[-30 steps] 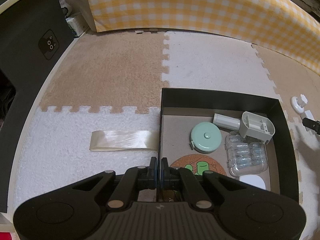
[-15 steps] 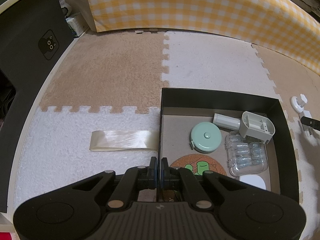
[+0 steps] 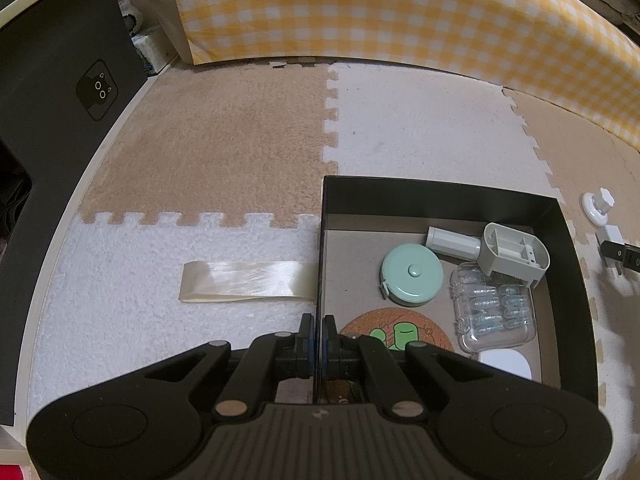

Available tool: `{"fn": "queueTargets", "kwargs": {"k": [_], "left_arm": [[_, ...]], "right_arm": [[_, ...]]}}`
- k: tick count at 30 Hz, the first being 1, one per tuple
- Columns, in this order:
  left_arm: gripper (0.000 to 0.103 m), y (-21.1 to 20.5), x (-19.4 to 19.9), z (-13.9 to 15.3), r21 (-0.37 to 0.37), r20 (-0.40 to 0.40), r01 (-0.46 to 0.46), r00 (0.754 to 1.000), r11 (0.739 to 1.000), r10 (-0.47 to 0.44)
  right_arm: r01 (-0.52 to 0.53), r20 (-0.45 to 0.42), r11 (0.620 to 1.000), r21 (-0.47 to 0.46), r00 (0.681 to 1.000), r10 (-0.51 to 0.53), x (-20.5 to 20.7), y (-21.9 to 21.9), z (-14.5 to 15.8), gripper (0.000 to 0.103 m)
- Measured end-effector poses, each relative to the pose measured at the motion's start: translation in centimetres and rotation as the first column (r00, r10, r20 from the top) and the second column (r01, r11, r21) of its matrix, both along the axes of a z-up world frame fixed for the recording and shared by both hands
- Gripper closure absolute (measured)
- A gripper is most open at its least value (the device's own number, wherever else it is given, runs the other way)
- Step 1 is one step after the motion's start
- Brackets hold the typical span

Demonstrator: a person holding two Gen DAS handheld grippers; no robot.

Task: Organize rigid objects
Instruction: 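Lift the white charger plug with the right tool toward the box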

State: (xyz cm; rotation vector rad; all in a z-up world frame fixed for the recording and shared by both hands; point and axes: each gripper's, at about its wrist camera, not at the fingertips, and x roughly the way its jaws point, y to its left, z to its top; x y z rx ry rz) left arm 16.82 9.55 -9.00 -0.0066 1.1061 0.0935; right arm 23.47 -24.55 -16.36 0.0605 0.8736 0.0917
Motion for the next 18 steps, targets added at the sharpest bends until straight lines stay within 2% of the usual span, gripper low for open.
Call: {"fn": "queueTargets", "kwargs": {"k": [3, 10, 14, 18], "left_arm": [[0.101, 0.0, 0.0, 0.0, -0.001, 0.0, -0.001, 1.0, 1.0, 0.001], [0.101, 0.0, 0.0, 0.0, -0.001, 0.0, -0.001, 1.0, 1.0, 0.001], [0.101, 0.0, 0.0, 0.0, 0.0, 0.0, 0.0, 1.0, 1.0, 0.0], [0.101, 0.0, 0.0, 0.0, 0.0, 0.0, 0.0, 1.0, 1.0, 0.0]], "right_arm": [[-0.001, 0.04, 1.0, 0.022, 0.999, 0.0, 0.0, -0.2, 1.1, 0.067], [-0.048, 0.161, 0.984, 0.173, 0.987, 0.02, -0.4, 1.0, 5.5, 0.067], [-0.118, 0.181, 0.953, 0.28, 0.981, 0.068, -0.9, 3.0, 7.6, 0.067], [-0.175, 0.147, 0.906, 0.385, 0.981, 0.128, -1.4, 5.9, 8.4, 0.067]]}}
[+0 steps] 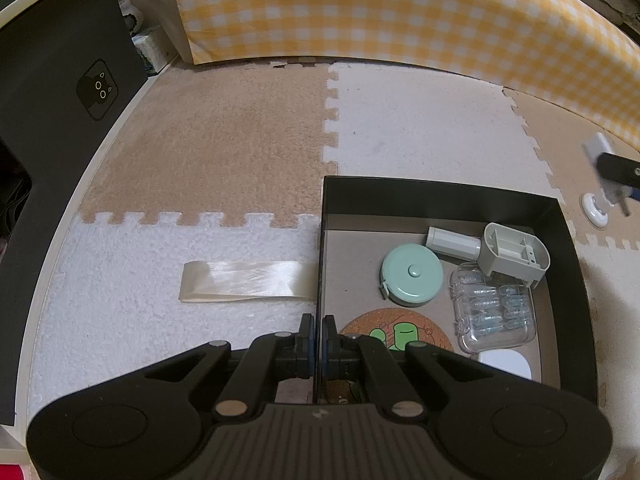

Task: Organize rigid objects
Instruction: 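Lift the white charger plug with the right tool toward the box, then lower the white charger plug into the black box and open the right tool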

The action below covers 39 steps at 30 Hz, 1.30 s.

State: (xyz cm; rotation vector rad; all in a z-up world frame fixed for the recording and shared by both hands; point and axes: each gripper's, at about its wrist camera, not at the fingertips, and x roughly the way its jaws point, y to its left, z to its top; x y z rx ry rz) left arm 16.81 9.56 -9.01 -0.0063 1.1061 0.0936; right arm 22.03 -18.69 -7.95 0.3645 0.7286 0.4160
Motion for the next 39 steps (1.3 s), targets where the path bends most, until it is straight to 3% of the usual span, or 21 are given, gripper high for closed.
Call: {"fn": "queueTargets", "kwargs": {"k": [7, 16, 24, 39], "left_arm": [[0.1, 0.1, 0.0, -0.1, -0.002, 0.002, 0.002, 1.0, 1.0, -0.002], [0.1, -0.1, 0.0, 0.0, 0.001, 0.008, 0.002, 1.0, 1.0, -0.002], [0.1, 0.1, 0.1, 0.1, -0.017, 0.007, -0.008, 1.0, 1.0, 0.008], [0.1, 0.2, 0.1, 0.0, -0.025, 0.007, -0.011, 1.0, 1.0, 0.012]], "right_arm": [[-0.08, -0.151, 0.991, 0.108, 0.984, 0.096, -0.2, 6.0, -1.7, 0.067], [-0.104, -0.257, 0.979, 0.175, 0.955, 0.147, -0.3, 12.0, -4.3, 0.067], [-0.093, -0.301, 0.973, 0.209, 0.941, 0.155, 0.2, 14.8, -5.5, 0.067], [-0.07, -0.321, 0.988, 0.135, 0.941, 0.11, 0.2, 16.3, -6.4, 0.062]]}}
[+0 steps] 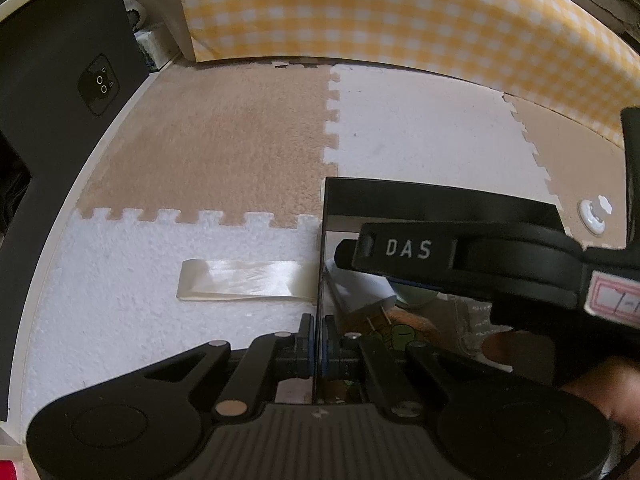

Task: Organize rigid objects
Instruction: 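Lower the white charger plug into the black box and open the right tool, then move the right tool to the white knob-topped round base and grasp it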

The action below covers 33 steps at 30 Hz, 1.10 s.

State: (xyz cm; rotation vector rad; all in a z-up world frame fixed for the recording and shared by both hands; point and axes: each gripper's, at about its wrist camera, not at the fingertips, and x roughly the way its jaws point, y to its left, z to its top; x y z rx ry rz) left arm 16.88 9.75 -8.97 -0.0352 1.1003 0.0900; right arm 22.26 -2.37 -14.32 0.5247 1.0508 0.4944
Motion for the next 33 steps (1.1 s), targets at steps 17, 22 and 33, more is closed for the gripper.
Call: {"fn": "queueTargets", "kwargs": {"k": [17, 22, 33], "left_arm": [[0.1, 0.1, -0.1, 0.0, -0.001, 0.0, -0.003, 1.0, 1.0, 0.003], [0.1, 0.1, -0.1, -0.1, 0.0, 0.0, -0.003, 1.0, 1.0, 0.003], [0.1, -0.2, -0.2, -0.2, 0.016, 0.008, -0.002, 1.0, 1.0, 0.002]], "right_arm": [[-0.055, 0.107, 0.998, -0.025, 0.993, 0.057, -1.2, -4.0, 6.5, 0.047], [-0.04, 0.212, 0.998, -0.055, 0.976, 0.051, -1.4, -6.5, 10.1, 0.041], [0.142, 0.411, 0.956, -0.258, 0.911, -0.024, -1.2, -13.7, 12.7, 0.02]]}}
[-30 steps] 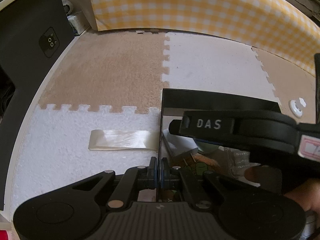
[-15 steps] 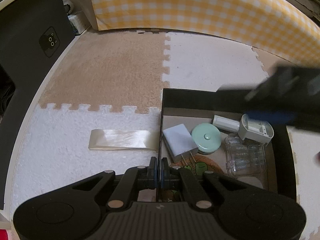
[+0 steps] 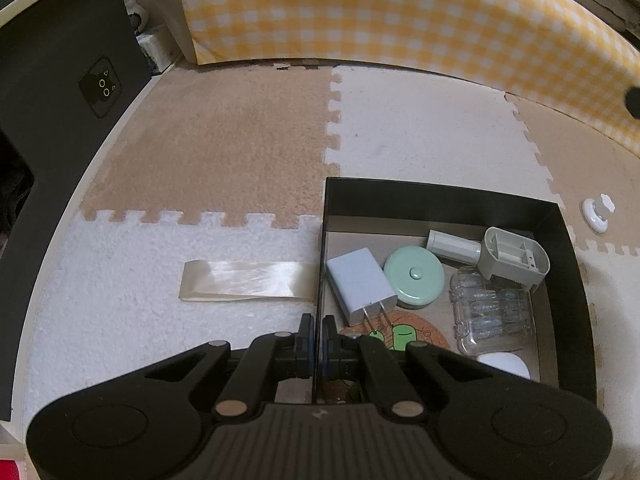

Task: Organize rigid objects
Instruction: 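Move the right tool to the white knob-topped round base and grasp it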

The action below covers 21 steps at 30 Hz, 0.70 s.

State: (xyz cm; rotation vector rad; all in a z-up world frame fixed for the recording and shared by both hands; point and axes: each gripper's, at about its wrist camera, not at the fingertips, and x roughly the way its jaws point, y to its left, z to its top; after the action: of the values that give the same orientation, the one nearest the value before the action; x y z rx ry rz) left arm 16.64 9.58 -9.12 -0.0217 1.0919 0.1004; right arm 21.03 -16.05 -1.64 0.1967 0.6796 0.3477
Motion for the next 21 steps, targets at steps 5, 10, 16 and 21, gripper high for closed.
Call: {"fn": "queueTargets", "kwargs": {"k": [5, 10, 16, 21], "left_arm": [[0.1, -0.1, -0.3, 0.0, 0.001, 0.016, -0.01, 1.0, 1.0, 0.01], [0.1, -0.2, -0.7, 0.0, 0.01, 0.04, -0.021, 0.999, 1.0, 0.021], [0.1, -0.5, -1.3, 0.2, 0.026, 0.074, -0.022, 0.997, 0.999, 0.02], [0.1, -0.6, -1.7, 0.1, 0.03, 0.094, -0.026, 0.995, 0.999, 0.023]], "right_arm": [[0.086, 0.037, 0.993, -0.074, 0.996, -0.084, 0.6, -3.3, -1.4, 0.014], [0.187, 0.054, 0.977, -0.103, 0.982, -0.182, 1.2, -6.3, -3.5, 0.007], [0.239, 0.058, 0.961, -0.137, 0.971, -0.234, 1.5, -8.9, -6.4, 0.002], [0.268, 0.094, 0.946, -0.182, 0.962, -0.255, 1.3, -9.8, -8.7, 0.0]]}}
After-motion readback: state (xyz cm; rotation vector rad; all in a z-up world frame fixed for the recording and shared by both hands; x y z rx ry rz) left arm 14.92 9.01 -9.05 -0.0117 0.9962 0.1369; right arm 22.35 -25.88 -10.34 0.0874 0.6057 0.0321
